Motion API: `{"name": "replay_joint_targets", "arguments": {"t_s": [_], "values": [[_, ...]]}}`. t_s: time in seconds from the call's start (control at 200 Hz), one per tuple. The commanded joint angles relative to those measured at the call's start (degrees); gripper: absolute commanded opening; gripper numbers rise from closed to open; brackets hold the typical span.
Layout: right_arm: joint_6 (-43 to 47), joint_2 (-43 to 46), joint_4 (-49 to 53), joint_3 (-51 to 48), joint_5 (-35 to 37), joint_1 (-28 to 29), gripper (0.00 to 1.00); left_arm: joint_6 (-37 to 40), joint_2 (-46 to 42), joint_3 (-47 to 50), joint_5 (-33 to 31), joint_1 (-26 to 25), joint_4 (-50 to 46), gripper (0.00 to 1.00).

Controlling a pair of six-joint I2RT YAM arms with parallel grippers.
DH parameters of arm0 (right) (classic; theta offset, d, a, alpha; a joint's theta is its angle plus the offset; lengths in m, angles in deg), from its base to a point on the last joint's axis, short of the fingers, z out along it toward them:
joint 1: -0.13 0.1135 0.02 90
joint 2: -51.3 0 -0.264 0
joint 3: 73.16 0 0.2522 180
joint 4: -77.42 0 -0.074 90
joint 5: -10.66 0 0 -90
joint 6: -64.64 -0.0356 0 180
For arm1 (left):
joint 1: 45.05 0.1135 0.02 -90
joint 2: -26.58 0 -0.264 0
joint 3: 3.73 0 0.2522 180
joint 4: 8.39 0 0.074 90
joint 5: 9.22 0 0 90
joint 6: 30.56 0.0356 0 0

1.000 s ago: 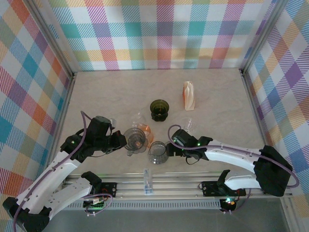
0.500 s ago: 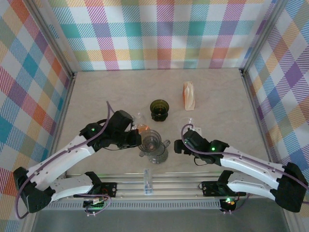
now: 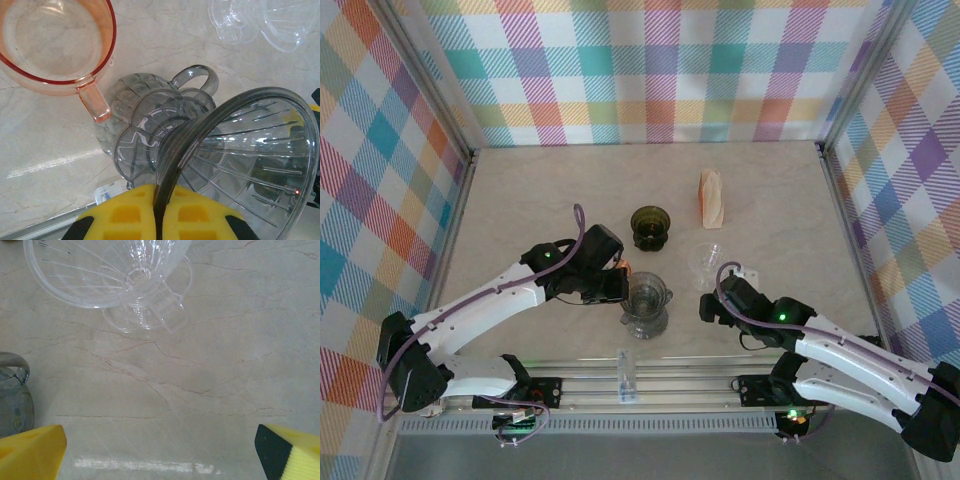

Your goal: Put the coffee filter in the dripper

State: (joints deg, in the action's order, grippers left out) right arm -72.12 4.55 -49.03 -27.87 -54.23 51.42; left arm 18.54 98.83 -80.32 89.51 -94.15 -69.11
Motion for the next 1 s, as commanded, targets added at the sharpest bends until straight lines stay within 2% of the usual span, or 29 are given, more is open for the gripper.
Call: {"name": "replay_joint_targets", "arguments": {"t_s": [0.0,0.195,0.29,0.57,0.665,0.825,0.92,0.995], "values": [[-0.7,0.4,1.3,-0.6,1.2,-0.3,0.98,0.4,-0.3,-1.1,-0.2,-1.0,0.6,0.0],[-1.1,-0.1,0.5,-0.9,0.6,-0.4,0.98,0.0,-0.1,-0.4,-0.6,-1.3,-0.1,0.0],[-0.9,-0.3,0.4,-0.6,0.4,-0.4,0.99,-0.3,-0.7,0.2,-0.9,-1.3,-0.1,0.14],[1.0,-1.1,-0.8,1.2,-0.3,-0.4,1.0,0.0,-4.1,-1.1,-4.5,-1.3,-0.3,0.66],[1.9,-1.3,-1.3,2.3,0.7,-0.4,1.0,1.0,-6.1,-1.8,-8.4,-1.3,-0.4,0.76],[7.4,-3.7,-3.1,7.6,2.4,-1.6,0.94,1.8,-11.4,-0.4,-21.3,-1.3,0.2,0.88],[12.1,-7.0,-5.1,11.8,1.2,-6.0,0.88,1.0,-16.0,3.6,-28.7,-1.3,3.3,0.93],[15.3,-9.8,-7.8,15.4,-3.6,-12.4,0.83,1.1,-20.6,8.4,-30.8,-1.2,8.5,0.99]]}}
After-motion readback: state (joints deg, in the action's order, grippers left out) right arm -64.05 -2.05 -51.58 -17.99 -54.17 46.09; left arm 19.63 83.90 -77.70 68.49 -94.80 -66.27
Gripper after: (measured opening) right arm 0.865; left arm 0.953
